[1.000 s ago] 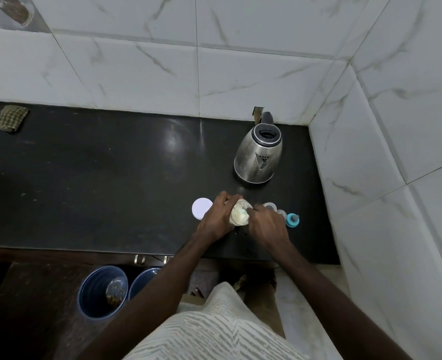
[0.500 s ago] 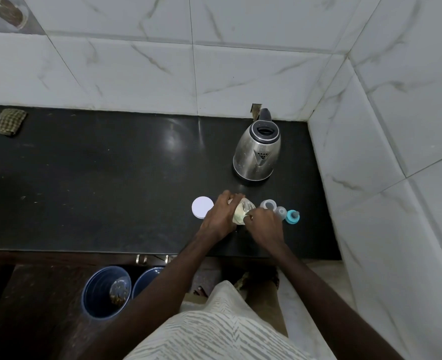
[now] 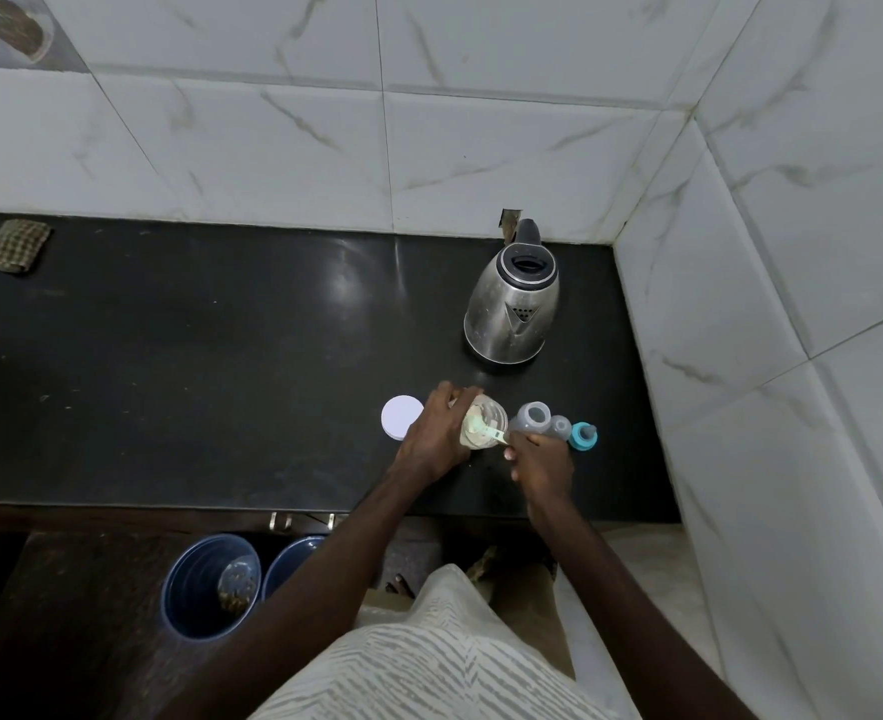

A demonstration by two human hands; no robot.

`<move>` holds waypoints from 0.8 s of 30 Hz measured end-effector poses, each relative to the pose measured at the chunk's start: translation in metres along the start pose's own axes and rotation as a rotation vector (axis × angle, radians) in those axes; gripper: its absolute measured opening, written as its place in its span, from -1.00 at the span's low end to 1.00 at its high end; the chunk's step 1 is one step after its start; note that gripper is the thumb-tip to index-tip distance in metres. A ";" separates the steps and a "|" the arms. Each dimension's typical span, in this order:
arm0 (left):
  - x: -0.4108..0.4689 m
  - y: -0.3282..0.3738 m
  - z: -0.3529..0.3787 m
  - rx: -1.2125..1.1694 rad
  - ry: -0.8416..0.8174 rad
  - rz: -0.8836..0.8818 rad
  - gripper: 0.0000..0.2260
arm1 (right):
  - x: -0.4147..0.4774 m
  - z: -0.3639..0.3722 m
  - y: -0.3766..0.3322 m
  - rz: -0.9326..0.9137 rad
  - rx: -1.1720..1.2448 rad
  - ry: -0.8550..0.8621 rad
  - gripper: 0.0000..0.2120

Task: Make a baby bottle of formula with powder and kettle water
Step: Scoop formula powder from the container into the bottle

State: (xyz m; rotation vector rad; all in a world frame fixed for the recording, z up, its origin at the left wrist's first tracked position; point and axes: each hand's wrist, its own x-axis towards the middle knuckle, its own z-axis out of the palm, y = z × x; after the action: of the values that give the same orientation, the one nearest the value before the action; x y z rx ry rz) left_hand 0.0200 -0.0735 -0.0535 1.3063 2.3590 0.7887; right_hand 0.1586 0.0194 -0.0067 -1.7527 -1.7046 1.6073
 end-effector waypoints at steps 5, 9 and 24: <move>-0.001 0.001 -0.002 -0.021 0.002 -0.004 -0.22 | -0.003 -0.005 0.004 -0.049 0.018 0.007 -0.81; -0.001 0.002 -0.002 -0.014 0.009 -0.011 -0.21 | -0.002 -0.007 0.005 -0.078 -0.017 -0.021 -0.82; -0.005 -0.001 -0.003 -0.122 0.060 -0.119 -0.18 | -0.006 -0.019 0.003 0.175 0.251 -0.123 -0.87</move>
State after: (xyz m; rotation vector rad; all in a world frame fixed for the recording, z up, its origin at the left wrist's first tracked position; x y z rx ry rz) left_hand 0.0199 -0.0791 -0.0516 1.0964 2.3687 0.9305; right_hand 0.1763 0.0230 0.0019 -1.7498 -1.3555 1.9445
